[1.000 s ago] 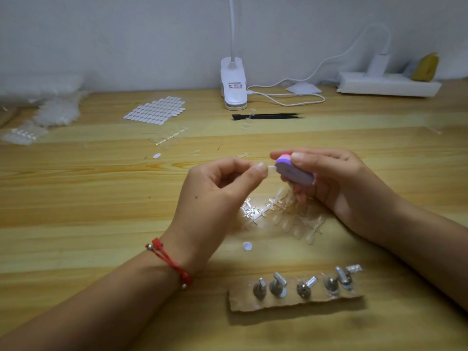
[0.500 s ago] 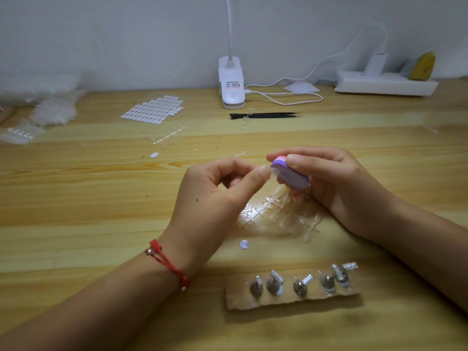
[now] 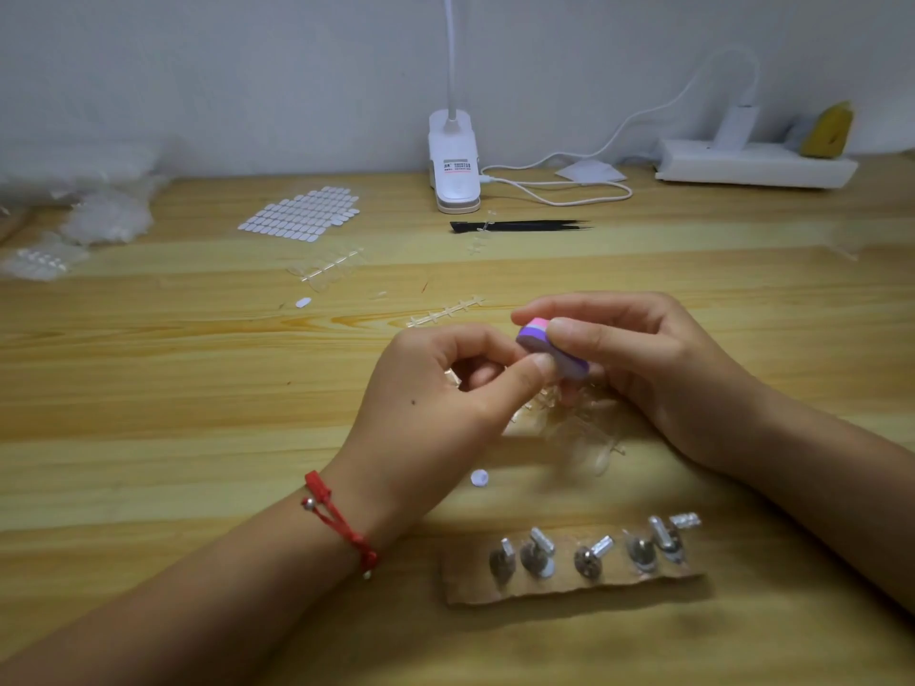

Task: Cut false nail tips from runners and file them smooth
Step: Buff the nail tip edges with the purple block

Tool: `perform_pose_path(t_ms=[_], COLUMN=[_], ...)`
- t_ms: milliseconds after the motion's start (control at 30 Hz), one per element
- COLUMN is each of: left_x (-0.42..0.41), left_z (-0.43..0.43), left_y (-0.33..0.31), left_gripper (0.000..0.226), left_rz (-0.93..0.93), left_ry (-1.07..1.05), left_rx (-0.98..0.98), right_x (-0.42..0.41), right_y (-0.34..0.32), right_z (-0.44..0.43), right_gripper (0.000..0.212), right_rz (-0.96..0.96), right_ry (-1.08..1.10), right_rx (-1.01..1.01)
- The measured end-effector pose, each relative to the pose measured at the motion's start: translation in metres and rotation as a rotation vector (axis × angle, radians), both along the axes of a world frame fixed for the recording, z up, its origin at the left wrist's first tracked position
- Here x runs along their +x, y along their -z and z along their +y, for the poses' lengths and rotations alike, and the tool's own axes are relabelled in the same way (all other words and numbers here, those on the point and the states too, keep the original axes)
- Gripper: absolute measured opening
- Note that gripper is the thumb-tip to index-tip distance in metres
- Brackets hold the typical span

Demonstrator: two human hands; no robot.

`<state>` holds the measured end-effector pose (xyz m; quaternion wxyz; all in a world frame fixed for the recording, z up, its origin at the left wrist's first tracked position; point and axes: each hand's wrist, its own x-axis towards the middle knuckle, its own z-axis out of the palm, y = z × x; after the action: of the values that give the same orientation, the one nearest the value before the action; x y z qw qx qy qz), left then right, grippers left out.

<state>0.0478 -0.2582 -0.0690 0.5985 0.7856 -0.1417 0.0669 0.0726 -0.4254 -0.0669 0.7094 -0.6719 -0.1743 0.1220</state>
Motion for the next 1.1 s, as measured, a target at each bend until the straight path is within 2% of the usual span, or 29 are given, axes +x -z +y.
perform_pose_path(t_ms=[133,433,567,700,833,967,1100], left_x=[-0.0001,0.0007,0.0003,0.0014,-0.0001,0.0001,-0.0001], left_z=[0.0017,0.0033,0.0019,0.0033,0.0016,0.0032,0.0013], left_y=[-0.0015,-0.0024,-0.0007,-0.0008,-0.0014,-0.0027,0.0009], left_gripper=[0.016,0.015,0.014,0.015,0.014,0.016,0.016], left_rz=[-0.041,-0.039,0.014,-0.022,-0.012,-0.023,0.013], left_ry=[-0.078,-0.097,-0.006,-0.072,-0.004,-0.049,0.02], left_rx=[-0.063,-0.085,-0.043,-0.097,-0.03,-0.082,-0.001], right_x=[-0.0003,-0.001,-0.0005,-0.0008,0.0001,-0.0002,0.0007], right_y=[-0.0004,-0.0007,-0.0001,-0.0006,0.0008,0.0,0.0019], right_z=[-0.0018,-0.0003,0.0011,0.0009,0.0006,0.0006,0.0024], right_gripper=[0.016,0.016,0.017,0.016,0.017,0.015,0.017], right_rz=[0.015,0.016,-0.009,0.0,-0.018,-0.009,-0.042], right_ry=[0.021,0.037,0.036,0.025,0.033,0.017,0.041], right_rx=[0.027,0.016,-0.007,0.017,-0.02,0.011,-0.04])
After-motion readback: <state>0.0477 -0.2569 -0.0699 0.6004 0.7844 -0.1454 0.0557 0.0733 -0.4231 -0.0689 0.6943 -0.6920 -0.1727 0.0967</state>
